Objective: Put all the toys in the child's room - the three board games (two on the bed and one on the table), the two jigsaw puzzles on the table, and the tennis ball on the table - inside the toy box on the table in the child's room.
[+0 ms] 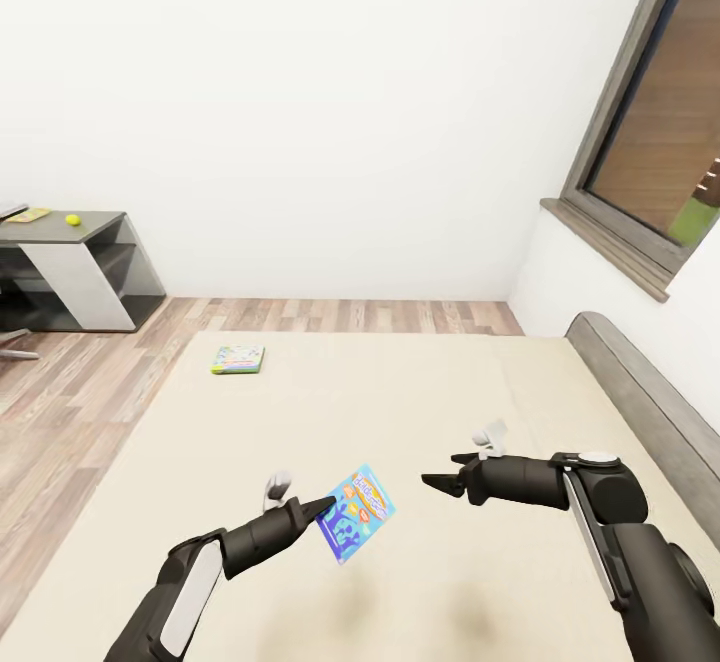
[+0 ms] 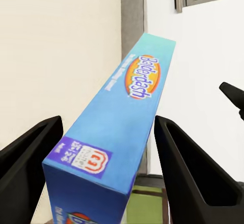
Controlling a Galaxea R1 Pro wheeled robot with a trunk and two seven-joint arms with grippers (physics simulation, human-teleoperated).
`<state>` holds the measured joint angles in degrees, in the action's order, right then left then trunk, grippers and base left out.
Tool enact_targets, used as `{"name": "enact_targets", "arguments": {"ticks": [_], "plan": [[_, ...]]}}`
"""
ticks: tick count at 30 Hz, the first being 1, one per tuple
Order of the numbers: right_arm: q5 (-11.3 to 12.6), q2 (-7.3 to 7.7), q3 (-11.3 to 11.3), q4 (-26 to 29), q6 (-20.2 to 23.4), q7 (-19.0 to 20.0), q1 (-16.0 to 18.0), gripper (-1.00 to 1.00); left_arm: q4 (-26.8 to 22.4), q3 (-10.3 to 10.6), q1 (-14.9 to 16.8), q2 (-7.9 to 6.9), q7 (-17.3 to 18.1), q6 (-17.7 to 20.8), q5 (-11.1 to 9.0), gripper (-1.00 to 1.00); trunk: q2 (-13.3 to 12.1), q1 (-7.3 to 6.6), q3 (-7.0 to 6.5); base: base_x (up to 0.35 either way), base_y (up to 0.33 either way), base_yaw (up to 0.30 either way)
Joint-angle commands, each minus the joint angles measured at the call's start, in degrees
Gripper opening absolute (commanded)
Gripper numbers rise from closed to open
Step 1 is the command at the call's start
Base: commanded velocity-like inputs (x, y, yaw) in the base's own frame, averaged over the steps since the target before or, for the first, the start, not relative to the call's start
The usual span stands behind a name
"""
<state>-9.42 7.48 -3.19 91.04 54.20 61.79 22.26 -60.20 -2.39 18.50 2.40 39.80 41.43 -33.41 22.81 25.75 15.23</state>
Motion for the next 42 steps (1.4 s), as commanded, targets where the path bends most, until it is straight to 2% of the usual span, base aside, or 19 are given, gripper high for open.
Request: {"name": "enact_targets", "arguments": {"ticks": [1, 13, 32, 42], "plan": [[-0.60, -0.02, -0.06, 0.08, 0.30, 0.59, 0.06, 1.00, 0.00, -0.14, 0.04, 0.05, 0.17, 0.41, -0.25, -1.00, 0.11, 0.03, 0.10, 0.000, 0.292, 0.000], [-0.60, -0.01, -0.06, 0.10, 0.29, 0.59, 0.06, 1.00, 0.00, -0.15, 0.04, 0.04, 0.22, 0.20, -0.25, -1.00, 0.11, 0.03, 0.10, 0.000, 0.292, 0.000], [-0.60, -0.01, -0.06, 0.12, 0.29, 0.61, 0.06, 1.00, 0.00, -0.11, 0.01, -0.06, 2.49, -1.45, -0.03, -1.00, 0.11, 0.03, 0.10, 0.042, 0.291, 0.000], [-0.60, -0.01, -0.06, 0.11, 0.29, 0.56, 0.06, 1.00, 0.00, -0.14, -0.17, -0.04, 2.62, -1.54, 0.02, -1.00, 0.11, 0.03, 0.10, 0.037, 0.132, 0.000]]}}
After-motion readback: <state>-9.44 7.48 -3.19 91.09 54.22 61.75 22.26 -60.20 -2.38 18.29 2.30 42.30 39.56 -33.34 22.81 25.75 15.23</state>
